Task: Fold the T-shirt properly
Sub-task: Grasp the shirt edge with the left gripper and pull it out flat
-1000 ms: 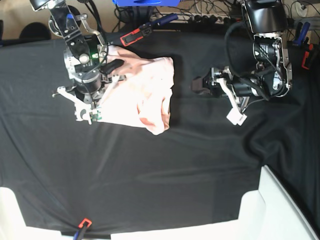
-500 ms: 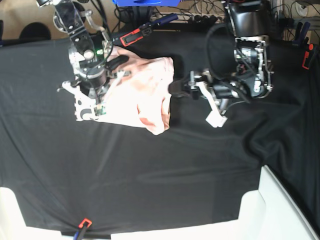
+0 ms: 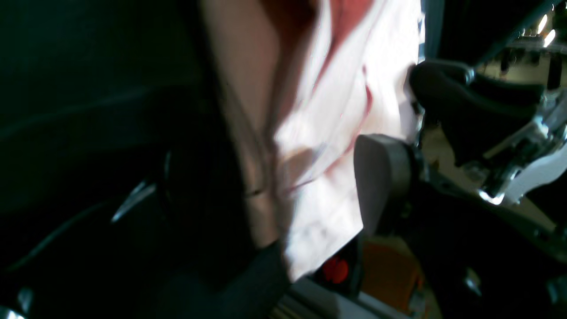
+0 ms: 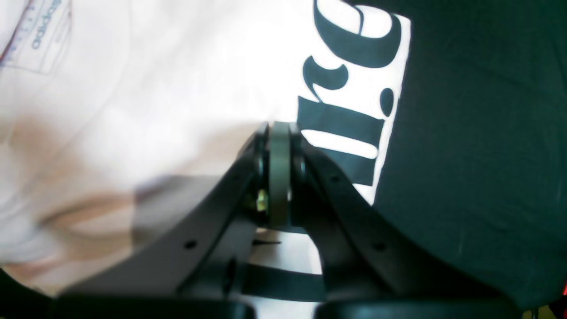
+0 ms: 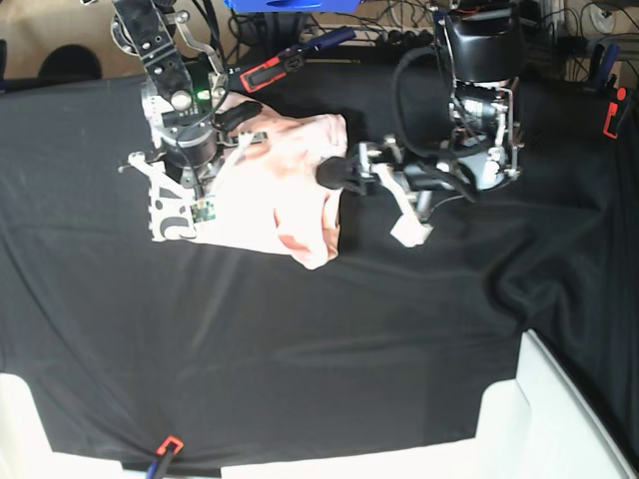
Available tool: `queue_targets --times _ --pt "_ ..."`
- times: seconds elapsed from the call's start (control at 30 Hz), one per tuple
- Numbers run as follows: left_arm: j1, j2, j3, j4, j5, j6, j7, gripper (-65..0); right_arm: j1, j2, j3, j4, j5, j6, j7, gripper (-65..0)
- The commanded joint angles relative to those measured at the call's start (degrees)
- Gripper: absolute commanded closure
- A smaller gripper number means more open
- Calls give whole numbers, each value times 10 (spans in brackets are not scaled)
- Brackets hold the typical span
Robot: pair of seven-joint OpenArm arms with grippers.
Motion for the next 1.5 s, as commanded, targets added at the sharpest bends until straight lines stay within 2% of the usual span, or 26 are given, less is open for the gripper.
queue_targets --times 0.0,0.13,0.37,0.43,0.57,0.67,0.93,1.1,1.13,1.2,1.3,1.47 --pt "-13 8 24 6 -14 -6 -12 -469 3 -2 1 12 -7 -4 11 -3" --pt "-33 30 79 -37 -14 -6 -42 -469 3 -2 1 12 -7 -4 10 -3" --pt "-65 31 76 -90 -14 -6 -43 -453 4 3 1 12 -7 -4 12 -3" --pt "-75 31 79 -91 -12 -6 -43 -371 4 3 1 12 -7 -4 12 -3" --pt "-99 35 79 -92 46 -6 -43 -116 6 3 1 12 -7 -4 12 -3" --pt "-103 42 78 -92 78 -6 -43 -8 7 4 1 12 -8 -4 13 -3" --pt "-123 40 74 -88 84 -6 -43 0 3 7 57 39 -8 -4 12 -3" --pt "-167 13 80 -91 85 -6 -39 0 -18 7 102 67 -8 -3 12 -3" --pt "-177 4 84 -91 85 3 -39 0 -20 7 109 70 -8 -3 12 -3" --pt "-199 -12 118 -91 85 26 -39 0 -20 8 117 73 -8 -3 12 -3" --pt "-244 -39 213 -91 85 53 -41 0 -21 19 120 73 -8 -3 12 -3" --pt "-324 -50 355 -116 105 77 -42 0 -21 22 120 73 -8 -3 12 -3"
